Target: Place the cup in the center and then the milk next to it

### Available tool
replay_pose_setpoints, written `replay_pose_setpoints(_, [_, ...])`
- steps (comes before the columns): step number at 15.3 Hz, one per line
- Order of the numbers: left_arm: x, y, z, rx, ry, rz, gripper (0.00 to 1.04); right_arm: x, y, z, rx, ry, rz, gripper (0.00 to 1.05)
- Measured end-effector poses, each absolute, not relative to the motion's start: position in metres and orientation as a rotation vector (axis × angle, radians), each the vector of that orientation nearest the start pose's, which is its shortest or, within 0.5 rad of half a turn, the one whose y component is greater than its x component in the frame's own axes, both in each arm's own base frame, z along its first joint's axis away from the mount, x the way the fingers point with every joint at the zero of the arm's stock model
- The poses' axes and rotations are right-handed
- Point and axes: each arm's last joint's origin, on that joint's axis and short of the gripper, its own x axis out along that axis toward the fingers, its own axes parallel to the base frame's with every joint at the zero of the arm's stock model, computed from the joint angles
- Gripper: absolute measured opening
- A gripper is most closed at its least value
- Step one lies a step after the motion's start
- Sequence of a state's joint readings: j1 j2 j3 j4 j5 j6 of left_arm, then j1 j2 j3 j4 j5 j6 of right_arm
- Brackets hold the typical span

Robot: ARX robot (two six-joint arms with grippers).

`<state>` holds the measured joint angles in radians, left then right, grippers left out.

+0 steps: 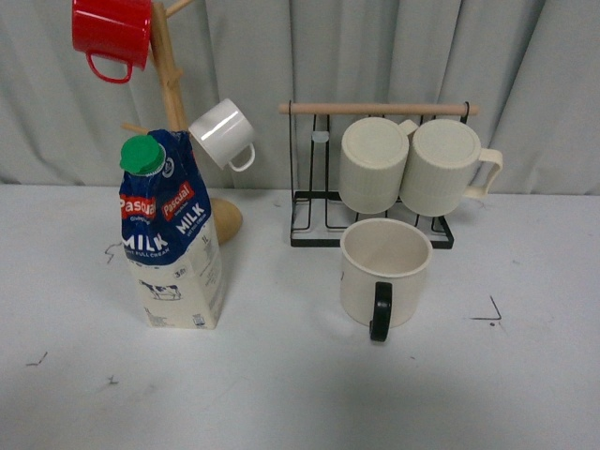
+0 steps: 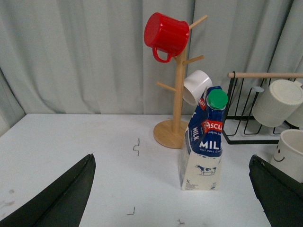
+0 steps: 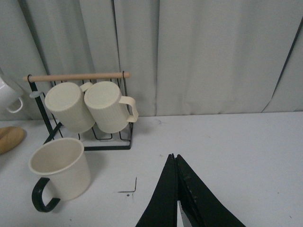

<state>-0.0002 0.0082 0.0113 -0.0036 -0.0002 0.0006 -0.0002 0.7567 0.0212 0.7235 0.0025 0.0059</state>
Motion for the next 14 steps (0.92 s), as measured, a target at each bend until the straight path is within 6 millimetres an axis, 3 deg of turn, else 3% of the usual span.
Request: replay_pose_setpoints(14, [0.098,0.0,0.166,0.001,0.001,0.0,0.98,0.115,0.0,0.171,0.006,-0.014,-0.003,0.02])
